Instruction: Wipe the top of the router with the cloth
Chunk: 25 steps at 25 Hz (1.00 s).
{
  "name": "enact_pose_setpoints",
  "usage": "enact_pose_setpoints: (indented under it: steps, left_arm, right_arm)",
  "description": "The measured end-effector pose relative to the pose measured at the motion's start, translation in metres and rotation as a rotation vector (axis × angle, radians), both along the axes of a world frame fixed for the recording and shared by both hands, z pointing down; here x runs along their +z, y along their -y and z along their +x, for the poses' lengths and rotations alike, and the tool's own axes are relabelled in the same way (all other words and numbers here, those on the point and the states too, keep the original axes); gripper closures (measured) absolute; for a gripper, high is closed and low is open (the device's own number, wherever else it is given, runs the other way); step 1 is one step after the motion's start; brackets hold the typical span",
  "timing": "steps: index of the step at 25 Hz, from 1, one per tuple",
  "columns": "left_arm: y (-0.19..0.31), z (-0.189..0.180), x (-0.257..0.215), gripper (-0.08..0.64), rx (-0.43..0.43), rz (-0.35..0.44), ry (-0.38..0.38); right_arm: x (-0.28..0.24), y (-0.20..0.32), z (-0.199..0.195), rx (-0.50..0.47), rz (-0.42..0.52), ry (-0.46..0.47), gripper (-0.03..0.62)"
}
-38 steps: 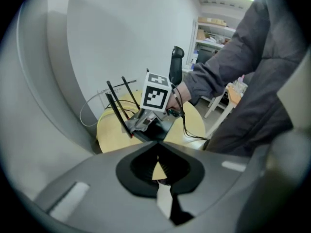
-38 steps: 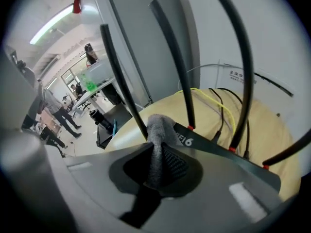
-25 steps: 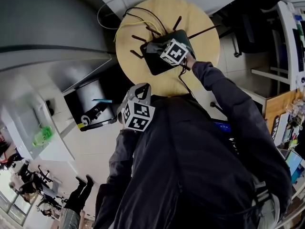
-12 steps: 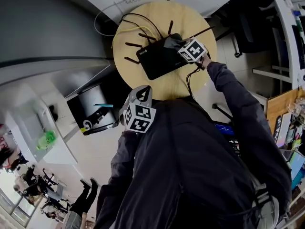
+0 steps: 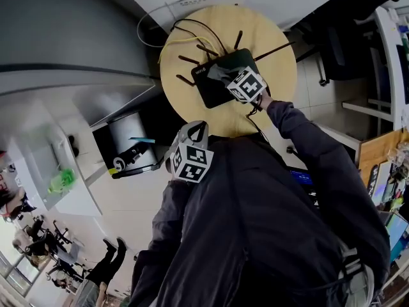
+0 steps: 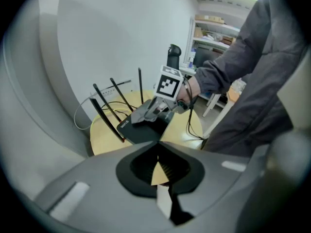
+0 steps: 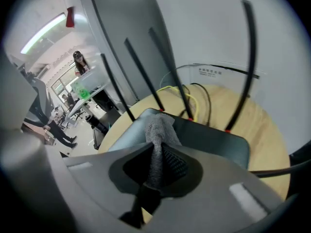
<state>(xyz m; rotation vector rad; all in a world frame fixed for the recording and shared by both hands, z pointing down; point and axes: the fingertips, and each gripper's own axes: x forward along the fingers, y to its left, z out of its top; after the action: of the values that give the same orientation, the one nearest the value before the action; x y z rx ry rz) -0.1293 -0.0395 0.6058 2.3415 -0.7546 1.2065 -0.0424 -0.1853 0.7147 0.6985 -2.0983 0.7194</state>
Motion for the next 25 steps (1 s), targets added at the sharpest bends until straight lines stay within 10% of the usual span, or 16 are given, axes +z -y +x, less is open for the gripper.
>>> enact_pose_setpoints:
  steps: [9, 25]
  left_arm:
    - [-0.004, -0.017, -0.002, 0.56, -0.035, 0.009, 0.009]
    - [0.0, 0.007, 0.003, 0.56, 0.018, 0.01, -0.006]
  right_arm:
    - [0.012, -0.036, -0.085, -0.126, 0.003, -0.003, 0.558]
    - [0.019, -0.006, 0.097, 0.122, -0.018, -0.092, 0.558]
